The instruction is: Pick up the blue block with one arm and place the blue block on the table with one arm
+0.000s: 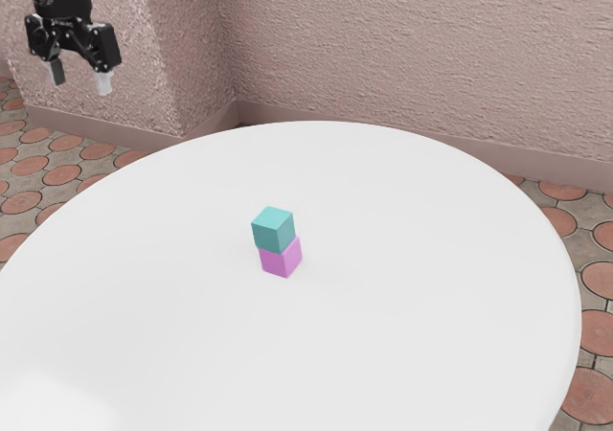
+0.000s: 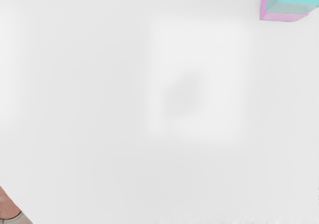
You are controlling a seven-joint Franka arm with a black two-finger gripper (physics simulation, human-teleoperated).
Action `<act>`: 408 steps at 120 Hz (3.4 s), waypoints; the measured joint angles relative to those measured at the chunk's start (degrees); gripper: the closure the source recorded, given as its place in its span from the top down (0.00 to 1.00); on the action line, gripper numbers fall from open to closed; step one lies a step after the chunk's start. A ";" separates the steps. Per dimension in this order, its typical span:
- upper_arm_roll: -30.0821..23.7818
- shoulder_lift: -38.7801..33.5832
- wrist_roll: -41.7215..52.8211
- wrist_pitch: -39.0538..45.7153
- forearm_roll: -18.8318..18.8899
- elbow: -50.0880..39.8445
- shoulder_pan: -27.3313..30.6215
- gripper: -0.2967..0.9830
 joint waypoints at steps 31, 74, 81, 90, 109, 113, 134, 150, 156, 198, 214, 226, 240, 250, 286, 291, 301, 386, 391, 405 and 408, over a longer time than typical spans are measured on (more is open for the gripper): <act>-1.16 -1.03 2.00 -0.54 1.46 10.23 1.57 0.77; -1.53 -1.46 6.10 -1.06 2.34 13.34 -7.82 0.77; -1.51 -1.42 6.56 -1.12 2.38 13.29 -7.97 0.77; -1.60 -1.41 7.07 -1.19 2.39 13.27 -7.22 0.77; -1.39 -0.99 7.85 -1.25 2.35 12.84 -4.03 0.77; -1.40 -0.74 7.90 -1.21 2.32 12.48 -3.18 0.77; -1.14 -4.50 7.05 2.44 -0.35 -6.33 -4.05 0.77; -0.72 -15.40 5.68 18.36 -1.31 -42.87 -2.34 0.77; -0.75 -16.28 4.41 23.85 -1.46 -50.29 -1.81 0.77; -3.65 -1.63 -6.14 48.61 -4.77 -45.00 -5.85 0.77; -3.68 -0.76 -11.24 51.25 -6.76 -42.85 -8.10 0.77; -3.71 4.36 -13.93 50.66 -7.30 -35.39 -7.28 0.77; -4.01 10.18 -15.52 49.19 -7.93 -29.54 -6.19 0.77; -4.15 13.29 -14.95 47.80 -9.25 -26.46 -5.84 0.77; -4.21 15.86 -6.03 42.42 -14.72 -22.76 -5.62 0.77; -4.23 16.44 -4.49 41.82 -15.02 -22.27 -5.59 0.77; -4.37 17.55 -1.39 40.95 -15.41 -21.10 -5.14 0.77; -10.73 25.18 4.85 39.22 -16.34 -13.03 -0.11 0.77; -10.91 25.32 4.03 39.17 -15.89 -13.03 -0.13 0.77; -11.04 26.14 1.96 39.11 -15.18 -12.47 -0.06 0.77; -11.05 26.48 1.56 39.10 -15.10 -11.98 -0.05 0.77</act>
